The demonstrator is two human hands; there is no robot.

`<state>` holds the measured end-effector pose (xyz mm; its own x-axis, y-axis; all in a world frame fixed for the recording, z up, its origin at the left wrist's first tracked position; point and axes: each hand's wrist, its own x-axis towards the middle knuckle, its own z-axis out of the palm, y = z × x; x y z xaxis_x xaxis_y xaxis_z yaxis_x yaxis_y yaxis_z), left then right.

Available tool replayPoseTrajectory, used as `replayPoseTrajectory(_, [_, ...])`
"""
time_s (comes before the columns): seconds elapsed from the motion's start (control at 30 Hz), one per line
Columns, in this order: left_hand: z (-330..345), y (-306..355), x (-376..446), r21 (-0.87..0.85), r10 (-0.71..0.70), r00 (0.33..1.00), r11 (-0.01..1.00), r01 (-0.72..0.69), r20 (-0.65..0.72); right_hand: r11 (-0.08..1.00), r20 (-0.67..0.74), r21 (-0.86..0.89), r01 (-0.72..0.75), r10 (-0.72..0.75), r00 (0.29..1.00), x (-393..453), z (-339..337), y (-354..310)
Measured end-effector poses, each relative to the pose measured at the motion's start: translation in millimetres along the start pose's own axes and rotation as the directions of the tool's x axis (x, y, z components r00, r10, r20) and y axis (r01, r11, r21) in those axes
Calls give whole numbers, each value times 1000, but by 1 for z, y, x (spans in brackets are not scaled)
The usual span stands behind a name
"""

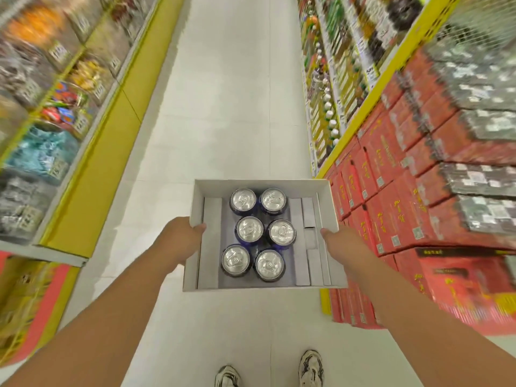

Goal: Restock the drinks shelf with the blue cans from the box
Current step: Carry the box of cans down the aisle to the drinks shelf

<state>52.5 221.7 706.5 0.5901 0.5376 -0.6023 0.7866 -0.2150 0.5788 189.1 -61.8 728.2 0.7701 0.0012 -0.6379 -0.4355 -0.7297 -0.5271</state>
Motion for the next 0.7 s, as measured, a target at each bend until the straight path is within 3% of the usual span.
replayPoseTrajectory(0.33, [-66,76,39,-3,-8,1000,1000,8,-3,998,-3,2,64,-64,998,34,-11,-91])
replayPoseTrajectory(0.7, [-124,222,168,-36,-32,999,999,31,-35,991,36,-26,129,-128,991,171,-54,-250])
